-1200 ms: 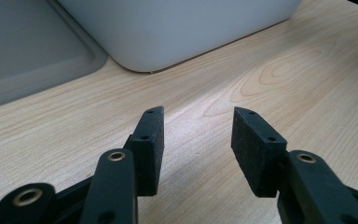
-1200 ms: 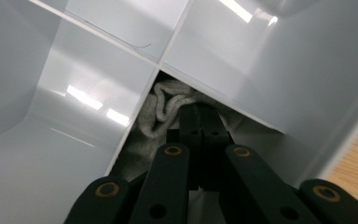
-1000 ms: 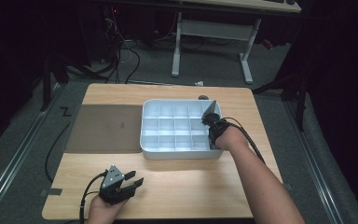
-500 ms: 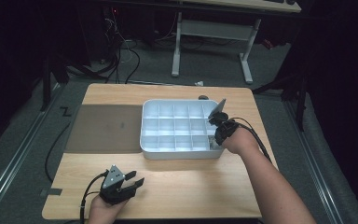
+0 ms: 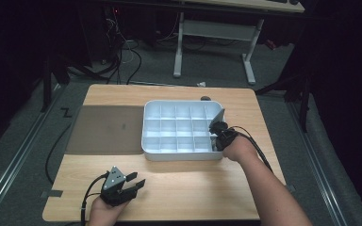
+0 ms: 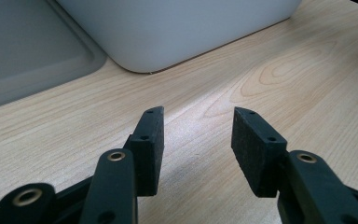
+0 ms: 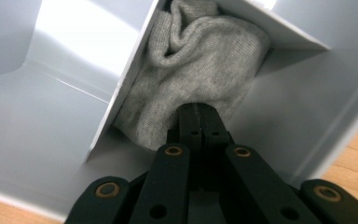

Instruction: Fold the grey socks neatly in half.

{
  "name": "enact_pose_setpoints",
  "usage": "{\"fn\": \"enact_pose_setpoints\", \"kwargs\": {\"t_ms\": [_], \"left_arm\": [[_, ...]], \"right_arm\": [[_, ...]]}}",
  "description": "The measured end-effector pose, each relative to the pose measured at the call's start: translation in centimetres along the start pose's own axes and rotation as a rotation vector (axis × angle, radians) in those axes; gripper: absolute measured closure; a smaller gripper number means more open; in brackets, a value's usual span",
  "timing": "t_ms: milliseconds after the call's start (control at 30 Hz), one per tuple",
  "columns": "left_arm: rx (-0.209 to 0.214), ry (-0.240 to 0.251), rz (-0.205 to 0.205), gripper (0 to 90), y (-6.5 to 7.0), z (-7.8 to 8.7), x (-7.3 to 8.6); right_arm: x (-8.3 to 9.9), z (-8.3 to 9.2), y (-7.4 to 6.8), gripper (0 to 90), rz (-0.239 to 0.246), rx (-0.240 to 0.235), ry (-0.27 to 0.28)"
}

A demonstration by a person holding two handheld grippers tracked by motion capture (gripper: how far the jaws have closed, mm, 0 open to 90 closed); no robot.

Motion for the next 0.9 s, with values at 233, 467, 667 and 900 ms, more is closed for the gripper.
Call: {"fn": "enact_pose_setpoints", "kwargs": {"t_ms": [233, 467, 667, 900], "left_arm": [[0.004, -0.007, -0.002, 55.0, 0.1, -0.1, 0.1], [0.002, -0.007, -0.002, 55.0, 0.2, -0.1, 0.1], [0.001, -0.009, -0.002, 55.0, 0.2, -0.2, 0.1], [-0.002, -0.012, -0.001, 55.0, 0.2, -0.2, 0.2]], "right_arm": [[-0.4, 3.0, 0.1, 82.4, -0.019, -0.043, 0.093], [-0.2, 5.2, 0.9, 75.7, -0.043, -0.052, 0.158], [0.3, 5.4, 1.6, 72.1, -0.061, -0.057, 0.184], [0.5, 6.3, 1.8, 69.8, -0.06, -0.07, 0.236]]}}
Point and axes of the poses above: each handheld gripper's, and its own axes: z roughly backward along the jaws, x roughly out of its underside, y roughly to its right, the point moved 10 cm from there along -z, roughly forward along the jaws, and after that the axes turned 5 degrees about -z, right-handed, at the moved point
